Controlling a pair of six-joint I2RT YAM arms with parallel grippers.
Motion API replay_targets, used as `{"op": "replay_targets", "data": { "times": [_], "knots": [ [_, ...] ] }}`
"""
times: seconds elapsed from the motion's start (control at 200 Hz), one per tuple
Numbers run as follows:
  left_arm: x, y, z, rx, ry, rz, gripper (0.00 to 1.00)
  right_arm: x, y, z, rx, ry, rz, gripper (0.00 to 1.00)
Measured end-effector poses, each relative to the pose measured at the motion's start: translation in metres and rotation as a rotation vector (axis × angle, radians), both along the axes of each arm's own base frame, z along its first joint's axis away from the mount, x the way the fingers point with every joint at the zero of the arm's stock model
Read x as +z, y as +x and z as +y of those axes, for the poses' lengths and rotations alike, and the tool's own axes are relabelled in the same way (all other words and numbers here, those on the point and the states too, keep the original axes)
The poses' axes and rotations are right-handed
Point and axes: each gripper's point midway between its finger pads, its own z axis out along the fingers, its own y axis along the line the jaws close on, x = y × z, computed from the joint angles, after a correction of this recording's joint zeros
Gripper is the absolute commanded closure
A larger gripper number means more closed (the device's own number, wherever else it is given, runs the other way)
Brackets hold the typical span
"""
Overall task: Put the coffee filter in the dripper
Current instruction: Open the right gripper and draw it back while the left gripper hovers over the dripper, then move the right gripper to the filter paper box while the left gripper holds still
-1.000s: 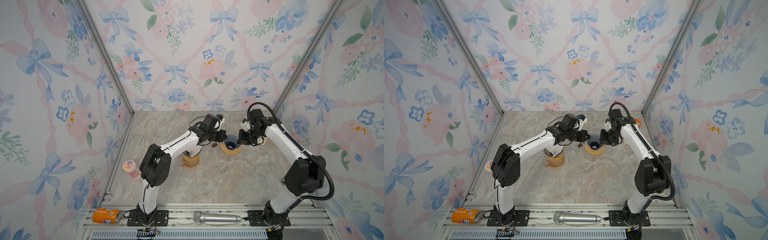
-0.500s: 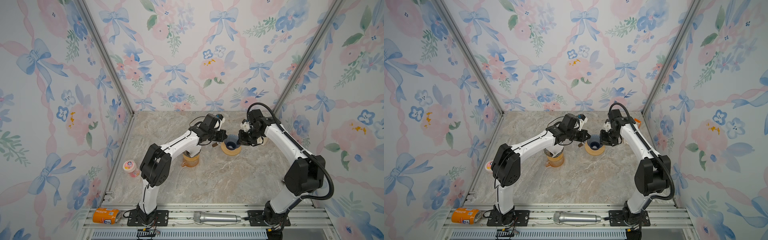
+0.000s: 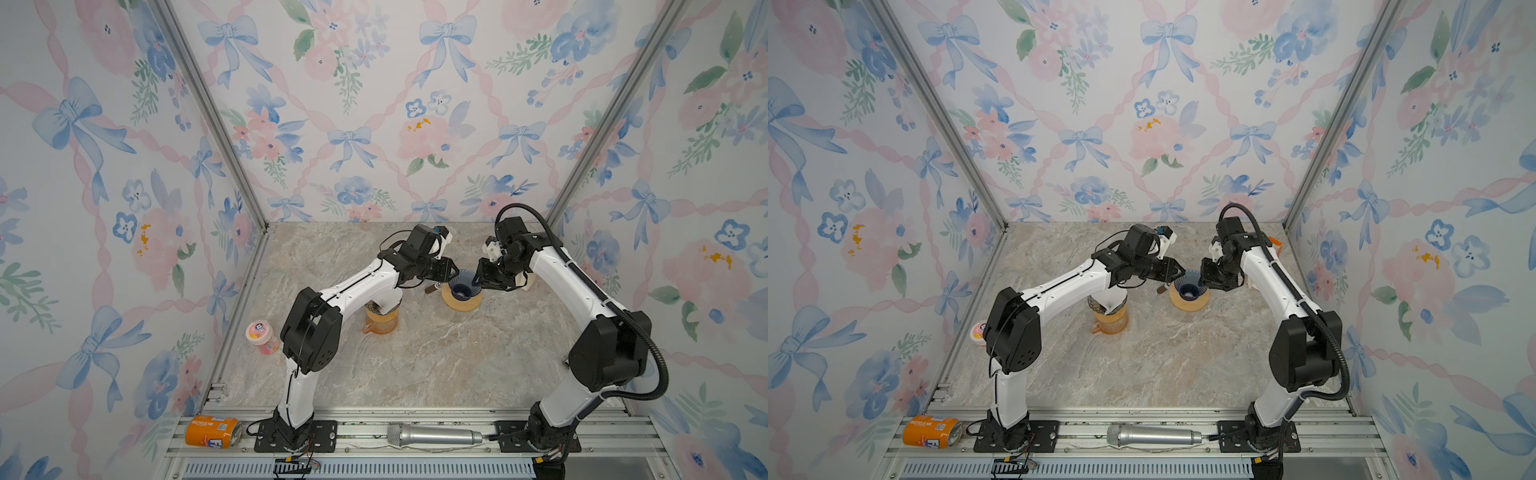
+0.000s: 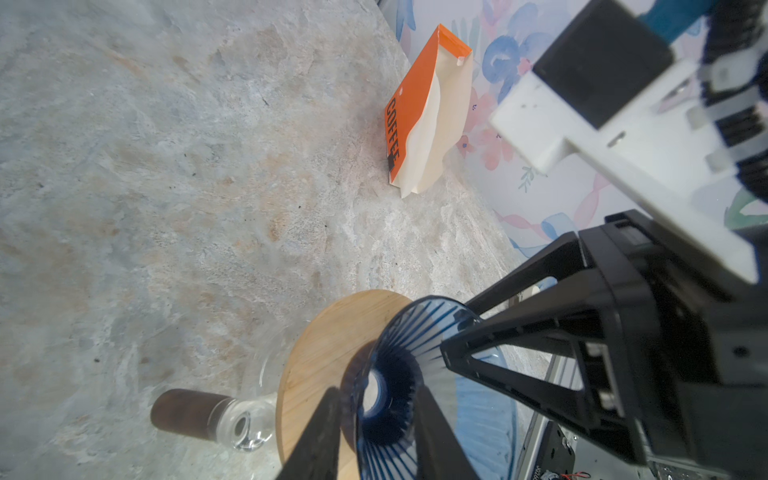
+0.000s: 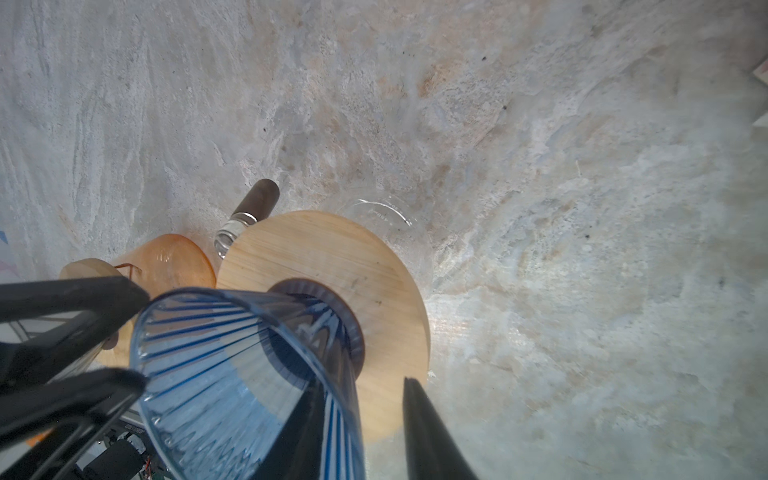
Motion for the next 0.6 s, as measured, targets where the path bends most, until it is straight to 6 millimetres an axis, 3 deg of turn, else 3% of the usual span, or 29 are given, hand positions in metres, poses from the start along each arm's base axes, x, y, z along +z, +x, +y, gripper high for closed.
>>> {"op": "replay_targets", "data": {
  "times": [0.08,0.285,0.465,0.6],
  "knots": [
    [0.002,0.000,-0.001,-0.001,-0.004,0.000,0.52,0.007,0.001,-0.004,0.000,-0.020,-0.024,0.60],
    [0.015,0.002,-0.004,-0.009,-0.024,-0.025,0.21,0.036,-0.003,-0.021,-0.014,-0.060,-0.099,0.56],
    [0.027,0.003,-0.005,-0.026,-0.035,-0.061,0.13,0.061,-0.003,-0.054,-0.070,-0.105,-0.179,0.54],
    [0.043,0.000,-0.002,-0.028,-0.050,-0.084,0.09,0.068,-0.003,-0.087,-0.146,-0.144,-0.208,0.51]
  ]
}}
